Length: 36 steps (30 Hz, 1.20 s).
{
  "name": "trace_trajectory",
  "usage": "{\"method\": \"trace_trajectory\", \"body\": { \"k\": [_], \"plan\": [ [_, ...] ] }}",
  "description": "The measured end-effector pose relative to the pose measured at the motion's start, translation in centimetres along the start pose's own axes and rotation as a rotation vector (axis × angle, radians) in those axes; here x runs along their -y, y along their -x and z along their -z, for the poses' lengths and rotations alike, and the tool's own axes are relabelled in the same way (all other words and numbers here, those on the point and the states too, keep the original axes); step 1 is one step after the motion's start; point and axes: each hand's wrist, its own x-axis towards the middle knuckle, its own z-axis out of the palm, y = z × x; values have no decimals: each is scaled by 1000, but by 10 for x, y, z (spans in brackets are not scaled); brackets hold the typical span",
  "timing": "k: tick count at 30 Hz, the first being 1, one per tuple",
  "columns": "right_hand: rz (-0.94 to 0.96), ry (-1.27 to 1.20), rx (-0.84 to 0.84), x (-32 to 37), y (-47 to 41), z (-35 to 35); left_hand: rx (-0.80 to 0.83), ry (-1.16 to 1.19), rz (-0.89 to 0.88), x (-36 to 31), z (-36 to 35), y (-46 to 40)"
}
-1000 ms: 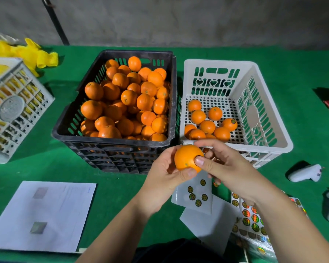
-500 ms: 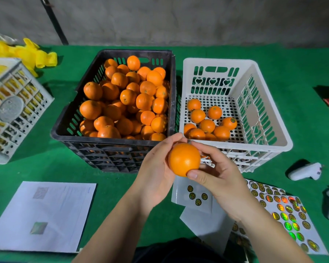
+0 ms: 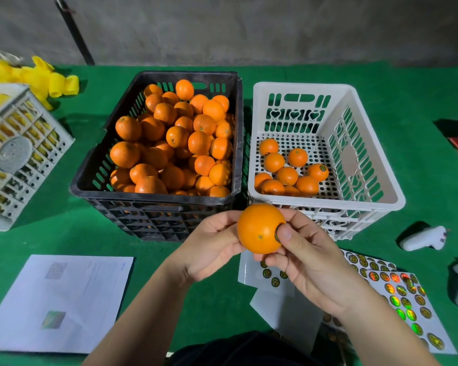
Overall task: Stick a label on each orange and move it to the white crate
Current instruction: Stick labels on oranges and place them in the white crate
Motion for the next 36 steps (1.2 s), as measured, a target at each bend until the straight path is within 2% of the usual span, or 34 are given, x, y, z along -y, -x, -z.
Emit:
{"method": "trace_trajectory", "body": {
  "k": [7,10,13,16,19,22,24,26,28,30,32,33,36],
  "plan": [
    [7,40,-60,5,2,-6,-99,-154,-81,6,-7,3],
    [44,65,-119,5,1,-10,-158,-309,-134,7,-11,2],
    [113,122,-104,5,2,-13,-256,-424,-182,10,-9,-3],
    [196,194,-98,17,-1,-7,-314,-466,-145,15,-2,-1],
    [313,318,-224,44,-22,12,-318,-498,-81,17,3,5],
    [384,531,-395,73,-60,42,-260,-530,-93,15,2,8],
    [280,792,-438,88,-84,58,-225,-529,-134,10,-4,8],
    [167,1175,-475,89,-96,66,-208,-578,-200,1,-11,5],
    [284,1365,-521,73,-93,62,-231,-665,-273,-11,-17,1],
    [415,1226,-387,50,-79,45,-258,-769,-345,-25,-21,-5],
    [370,853,-157,30,-69,25,-274,-855,-399,-37,-22,-12],
    [348,724,-94,22,-68,20,-278,-881,-402,-42,-21,-16],
    [349,604,-138,11,-75,11,-242,-971,-392,-57,-19,-26]
  ]
}}
